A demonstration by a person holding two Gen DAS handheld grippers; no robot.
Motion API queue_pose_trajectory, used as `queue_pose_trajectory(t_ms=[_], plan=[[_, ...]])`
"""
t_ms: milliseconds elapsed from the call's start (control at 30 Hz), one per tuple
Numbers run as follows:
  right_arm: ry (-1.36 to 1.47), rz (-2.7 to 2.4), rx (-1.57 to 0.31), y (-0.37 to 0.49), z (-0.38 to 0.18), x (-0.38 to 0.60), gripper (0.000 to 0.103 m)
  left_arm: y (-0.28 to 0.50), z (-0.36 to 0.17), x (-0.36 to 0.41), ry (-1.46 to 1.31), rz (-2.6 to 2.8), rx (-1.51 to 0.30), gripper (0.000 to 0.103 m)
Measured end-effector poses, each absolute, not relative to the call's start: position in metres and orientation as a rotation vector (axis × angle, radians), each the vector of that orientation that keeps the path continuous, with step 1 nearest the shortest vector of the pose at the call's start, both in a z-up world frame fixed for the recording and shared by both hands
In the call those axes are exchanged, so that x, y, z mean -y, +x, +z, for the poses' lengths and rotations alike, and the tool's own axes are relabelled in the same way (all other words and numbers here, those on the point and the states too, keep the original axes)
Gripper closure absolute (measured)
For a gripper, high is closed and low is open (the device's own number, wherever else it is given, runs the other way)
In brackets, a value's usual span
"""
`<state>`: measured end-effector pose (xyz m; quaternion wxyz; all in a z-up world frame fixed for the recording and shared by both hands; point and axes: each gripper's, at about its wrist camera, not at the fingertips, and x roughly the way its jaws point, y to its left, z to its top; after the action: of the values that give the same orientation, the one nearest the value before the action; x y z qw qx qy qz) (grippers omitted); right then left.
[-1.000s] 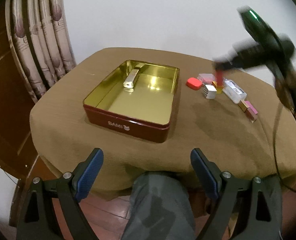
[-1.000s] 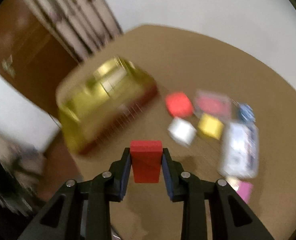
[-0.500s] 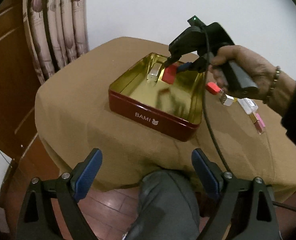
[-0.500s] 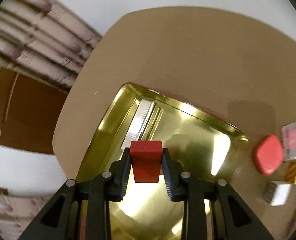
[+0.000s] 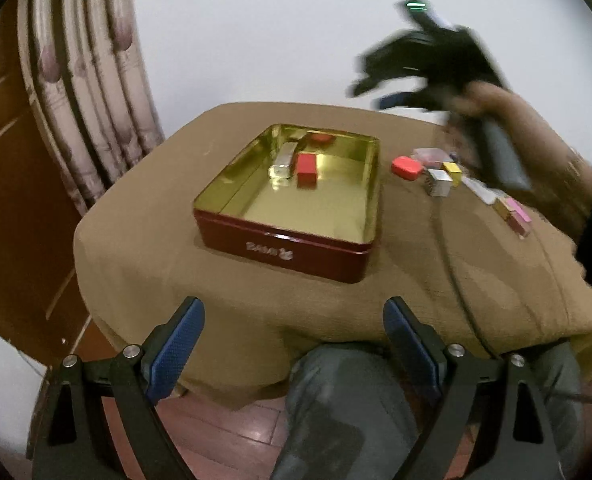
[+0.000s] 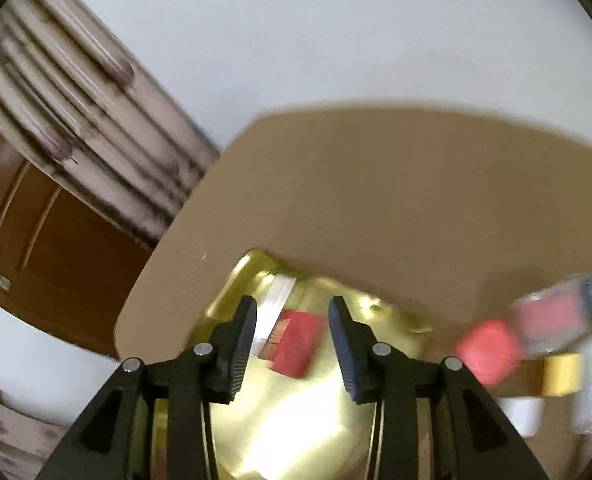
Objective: Organize rigid objects
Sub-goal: 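Carry the red block into the gold tin and open the right tool, then grasp the white cube with the left tool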
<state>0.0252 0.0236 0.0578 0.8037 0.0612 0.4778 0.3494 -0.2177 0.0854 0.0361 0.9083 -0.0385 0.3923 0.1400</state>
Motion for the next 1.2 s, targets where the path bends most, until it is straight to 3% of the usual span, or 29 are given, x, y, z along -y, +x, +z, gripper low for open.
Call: queue_pose_trajectory(t_ms=[233, 433, 700, 867, 1200], plan=[[-0.051, 0.343, -0.776, -0.014, 0.054, 0.194, 0.049, -0.215, 0.044, -0.042, 0.002, 0.181, -0.792, 0.015], [-0.089, 0.068, -0.878, -0.008, -0.01, 0.32, 0.049, -0.179, 0.053, 0.014, 0.052, 0.045, -0.793, 0.012], [0.053, 0.062, -0.931, -0.009, -0.039, 0.36, 0.049, -0.063, 0.055, 0.045, 0.047, 0.014, -0.851, 0.012], [0.096, 0.112, -0.914, -0.008, -0.037, 0.373, 0.049, 0.007, 0.033, 0.045, 0.05, 0.007, -0.921, 0.019], [0.177, 0.187, -0.913, 0.008, -0.042, 0.389, 0.049, 0.07, -0.008, 0.017, -0.036, 0.045, -1.029, 0.022]])
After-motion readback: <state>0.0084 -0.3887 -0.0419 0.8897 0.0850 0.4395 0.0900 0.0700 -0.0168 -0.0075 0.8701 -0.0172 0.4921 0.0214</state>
